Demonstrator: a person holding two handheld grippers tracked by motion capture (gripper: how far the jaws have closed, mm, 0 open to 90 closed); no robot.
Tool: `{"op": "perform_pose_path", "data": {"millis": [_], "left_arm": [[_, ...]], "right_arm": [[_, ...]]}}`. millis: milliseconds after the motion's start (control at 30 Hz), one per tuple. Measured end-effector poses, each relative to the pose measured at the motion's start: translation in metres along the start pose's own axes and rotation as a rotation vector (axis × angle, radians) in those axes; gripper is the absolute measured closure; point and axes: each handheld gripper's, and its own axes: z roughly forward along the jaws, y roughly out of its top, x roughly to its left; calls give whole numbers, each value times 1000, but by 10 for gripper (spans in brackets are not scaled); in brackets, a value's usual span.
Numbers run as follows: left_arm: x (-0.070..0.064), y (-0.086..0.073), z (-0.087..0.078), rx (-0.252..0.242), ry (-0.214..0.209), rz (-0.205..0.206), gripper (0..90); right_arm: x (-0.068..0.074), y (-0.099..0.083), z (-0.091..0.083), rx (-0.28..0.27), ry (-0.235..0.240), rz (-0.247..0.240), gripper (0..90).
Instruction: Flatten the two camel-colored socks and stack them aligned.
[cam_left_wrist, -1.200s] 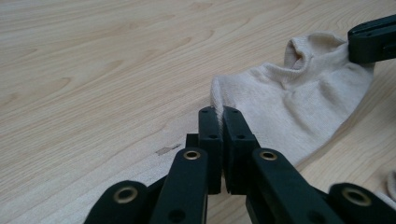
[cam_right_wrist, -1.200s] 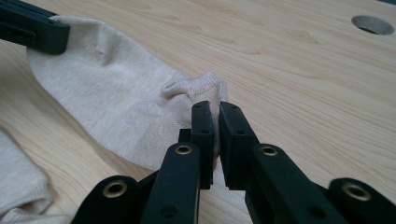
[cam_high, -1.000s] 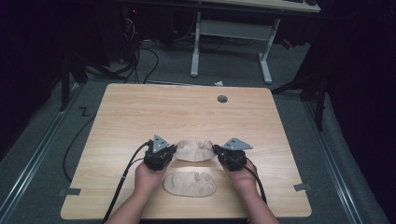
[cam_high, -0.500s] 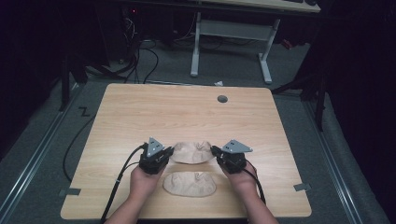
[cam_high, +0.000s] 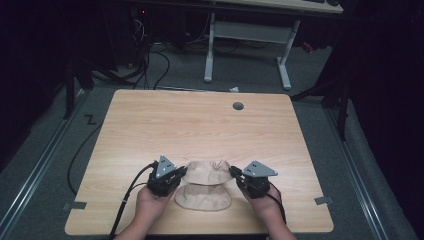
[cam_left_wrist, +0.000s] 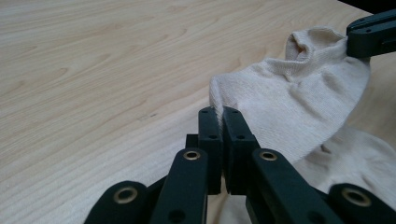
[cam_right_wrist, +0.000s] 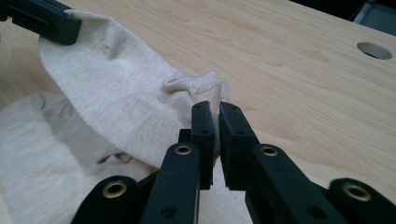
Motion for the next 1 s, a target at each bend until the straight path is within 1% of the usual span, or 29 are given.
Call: {"op": "perform_pose_path", "data": {"millis": [33, 67, 133, 167, 233, 300, 333, 367, 400, 433, 500, 567, 700, 767, 867, 933, 1000], "left_arm": [[-2, -1, -4, 7, 0, 16, 875], [-2, -1, -4, 7, 0, 16, 874], [-5, -4, -9, 21, 0, 31, 874], [-8, -8, -13, 22, -6, 25, 874], [-9, -10, -15, 19, -8, 19, 874], [-11, -13, -18, 27, -8, 29, 874], [-12, -16, -19, 27, -8, 31, 874], [-14, -21, -21, 37, -14, 29, 873], [-14, -21, -21, 37, -14, 29, 873], [-15, -25, -23, 44, -23, 16, 874], [-16, -28, -23, 53, -28, 19, 873], [-18, -31, -23, 62, -29, 26, 872], [-18, -33, -26, 63, -25, 21, 872], [-18, -34, -27, 68, -30, 15, 872], [-19, -36, -28, 78, -28, 28, 872], [-19, -38, -27, 83, -17, 37, 871], [-18, -39, -25, 91, -11, 34, 870]], "right_arm": [[3, -2, -4, 1, 3, -6, 849], [3, -2, -4, 1, 3, -6, 849], [7, -4, -8, 0, 9, -12, 849], [10, -6, -10, 6, 12, -20, 848], [12, -7, -11, 8, 14, -22, 848], [18, -10, -14, 15, 23, -31, 848], [18, -10, -14, 15, 23, -31, 848], [22, -13, -16, 22, 31, -33, 848], [22, -13, -16, 22, 31, -33, 848], [26, -16, -19, 30, 39, -29, 848], [28, -17, -19, 31, 39, -35, 847], [32, -21, -22, 44, 47, -35, 847], [35, -25, -22, 54, 56, -33, 847], [37, -26, -23, 56, 62, -33, 847], [39, -28, -23, 62, 69, -39, 847], [40, -29, -21, 74, 75, -38, 846], [40, -30, -20, 80, 77, -39, 846]]}}
